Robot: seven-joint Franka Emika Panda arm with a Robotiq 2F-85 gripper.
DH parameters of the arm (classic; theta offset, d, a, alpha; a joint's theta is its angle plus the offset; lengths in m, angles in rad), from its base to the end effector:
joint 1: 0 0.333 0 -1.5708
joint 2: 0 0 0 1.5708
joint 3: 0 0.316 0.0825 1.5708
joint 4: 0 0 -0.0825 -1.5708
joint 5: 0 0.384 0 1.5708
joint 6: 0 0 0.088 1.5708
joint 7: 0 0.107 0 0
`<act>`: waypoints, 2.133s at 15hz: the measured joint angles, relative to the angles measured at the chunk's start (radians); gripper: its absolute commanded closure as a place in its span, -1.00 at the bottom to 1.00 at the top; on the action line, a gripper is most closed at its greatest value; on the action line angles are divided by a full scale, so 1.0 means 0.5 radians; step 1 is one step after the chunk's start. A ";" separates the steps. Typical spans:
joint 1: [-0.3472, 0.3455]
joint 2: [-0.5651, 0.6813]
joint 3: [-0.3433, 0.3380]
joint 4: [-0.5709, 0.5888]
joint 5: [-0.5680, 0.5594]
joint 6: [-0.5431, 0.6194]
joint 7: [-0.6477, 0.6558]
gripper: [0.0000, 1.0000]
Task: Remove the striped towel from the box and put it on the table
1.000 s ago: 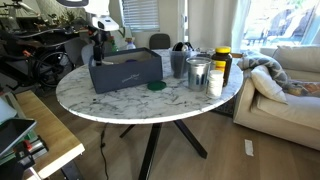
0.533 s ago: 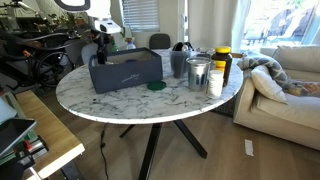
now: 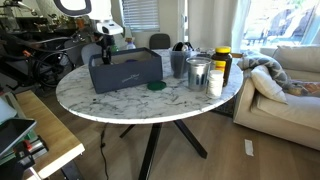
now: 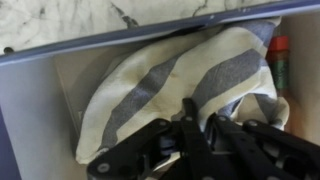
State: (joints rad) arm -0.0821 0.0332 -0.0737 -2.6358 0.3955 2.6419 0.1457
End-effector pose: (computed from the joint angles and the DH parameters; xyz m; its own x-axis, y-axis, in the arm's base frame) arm 0.4178 -0.0760 0.2315 0.7962 -0.5995 -0.0816 -0.6041 -0.7801 -0.1630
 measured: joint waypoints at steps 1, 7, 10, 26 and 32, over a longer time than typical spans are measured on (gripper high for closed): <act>0.000 0.000 0.003 0.000 0.000 0.000 0.000 1.00; 0.019 -0.069 0.042 0.000 0.000 -0.003 0.000 0.99; 0.047 -0.194 0.064 -0.005 -0.027 -0.006 0.004 0.99; 0.118 -0.723 0.158 0.037 -0.212 -0.153 0.052 0.99; 0.253 -0.796 0.296 0.459 -0.293 -0.346 0.056 0.99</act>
State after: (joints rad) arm 0.0446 -0.3649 0.0744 -2.4066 0.2489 2.4689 0.1739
